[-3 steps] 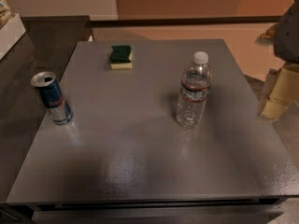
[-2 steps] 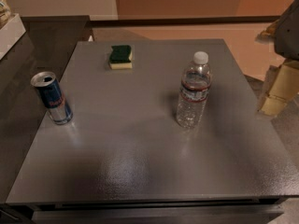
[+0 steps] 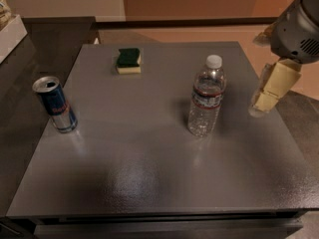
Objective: Move water bottle near sponge
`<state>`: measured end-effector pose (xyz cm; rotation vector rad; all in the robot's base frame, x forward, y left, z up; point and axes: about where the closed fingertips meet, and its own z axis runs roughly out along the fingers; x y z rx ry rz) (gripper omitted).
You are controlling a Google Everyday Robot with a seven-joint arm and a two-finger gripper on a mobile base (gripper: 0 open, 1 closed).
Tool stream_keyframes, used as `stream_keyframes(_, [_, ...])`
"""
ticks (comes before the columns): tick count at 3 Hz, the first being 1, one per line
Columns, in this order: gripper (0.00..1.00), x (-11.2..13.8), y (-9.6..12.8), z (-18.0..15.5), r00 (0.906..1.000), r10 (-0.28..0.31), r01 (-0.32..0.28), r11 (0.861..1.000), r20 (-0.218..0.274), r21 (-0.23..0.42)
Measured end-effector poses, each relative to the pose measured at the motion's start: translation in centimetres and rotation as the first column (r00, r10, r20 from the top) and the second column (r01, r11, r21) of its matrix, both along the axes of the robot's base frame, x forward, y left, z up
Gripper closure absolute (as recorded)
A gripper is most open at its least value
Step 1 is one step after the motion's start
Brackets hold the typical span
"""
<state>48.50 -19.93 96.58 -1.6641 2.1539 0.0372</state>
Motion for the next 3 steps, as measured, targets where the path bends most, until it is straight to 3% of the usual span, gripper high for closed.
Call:
stream_keyframes(2, [0.00, 0.6, 3.5, -1.3, 0.9960, 0.065, -0.059, 0.993, -0.061, 0.106])
stream_keyframes(3, [0.00, -0.3, 5.9, -0.7, 0.9896, 0.124, -0.110, 0.980, -0.072, 0.168])
